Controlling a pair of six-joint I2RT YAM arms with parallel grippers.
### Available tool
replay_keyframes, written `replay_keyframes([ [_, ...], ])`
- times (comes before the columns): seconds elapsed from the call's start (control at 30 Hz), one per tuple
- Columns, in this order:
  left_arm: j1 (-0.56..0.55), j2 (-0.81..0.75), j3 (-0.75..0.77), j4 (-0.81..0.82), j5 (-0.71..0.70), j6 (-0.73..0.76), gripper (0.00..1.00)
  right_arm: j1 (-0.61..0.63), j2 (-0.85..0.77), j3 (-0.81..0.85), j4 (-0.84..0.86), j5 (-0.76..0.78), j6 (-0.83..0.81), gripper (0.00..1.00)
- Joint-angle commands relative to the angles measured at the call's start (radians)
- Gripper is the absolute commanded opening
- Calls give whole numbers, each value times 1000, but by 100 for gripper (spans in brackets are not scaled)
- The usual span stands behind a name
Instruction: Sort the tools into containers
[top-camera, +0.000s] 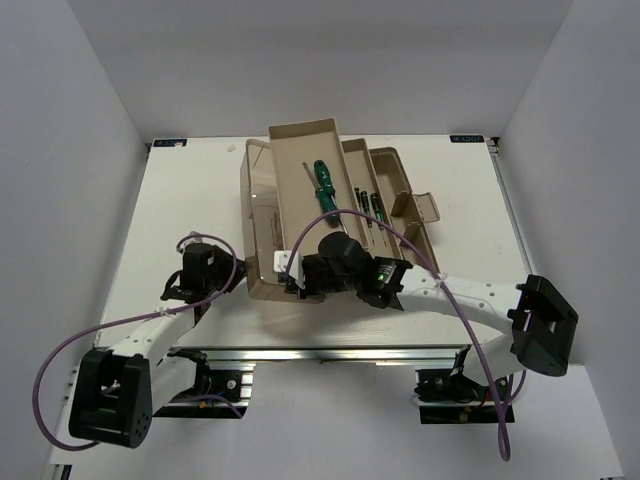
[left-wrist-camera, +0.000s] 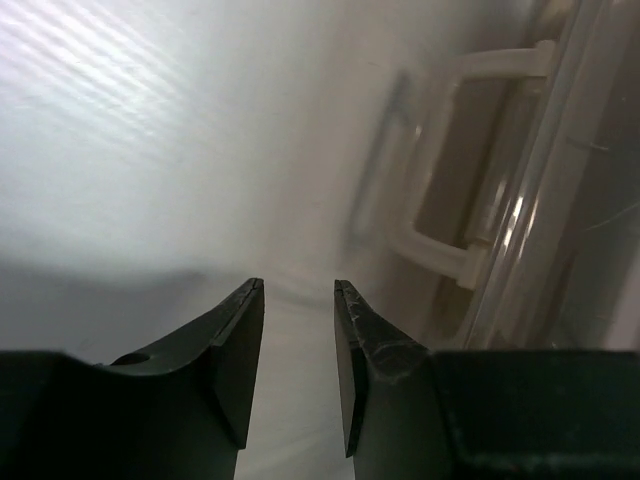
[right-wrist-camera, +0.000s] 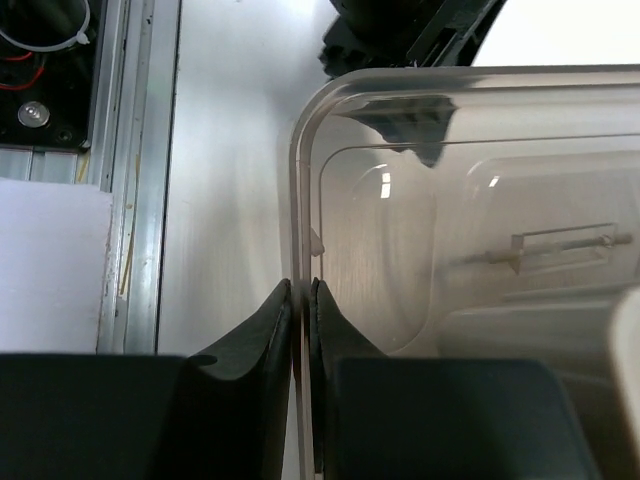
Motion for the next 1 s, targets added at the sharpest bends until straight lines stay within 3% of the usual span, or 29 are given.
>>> replay_keyframes([
  [0.0,7,9,-27,463,361,-84,45,30,-29,68,137,-84,-4,0],
  [0.03,9,30,-47,512,424,-97,46,30,-26,69,127,-84,-7,2],
  [0.07,10,43,-52,582,449,-119,47,30,-23,73,115,-85,-11,13],
  [0.13,10,89,-55,642,524,-136,48,31,-21,80,100,-102,-31,26],
  [0.17,10,103,-54,676,539,-145,48,31,-26,79,89,-113,-43,38],
  [0.27,12,135,-47,708,568,-157,48,33,-70,57,101,-134,-83,59],
  [0.37,15,156,-37,725,570,-162,50,34,-124,45,110,-133,-120,70],
  [0.57,18,228,-15,796,588,-189,51,33,-220,36,149,-58,-169,68],
  [0.73,18,273,20,819,598,-196,51,7,-308,16,317,155,-111,58],
  [0.87,21,287,48,817,605,-196,51,-151,-346,62,336,240,47,47],
  [0.97,21,296,58,821,613,-196,51,-260,-363,97,281,234,145,47],
])
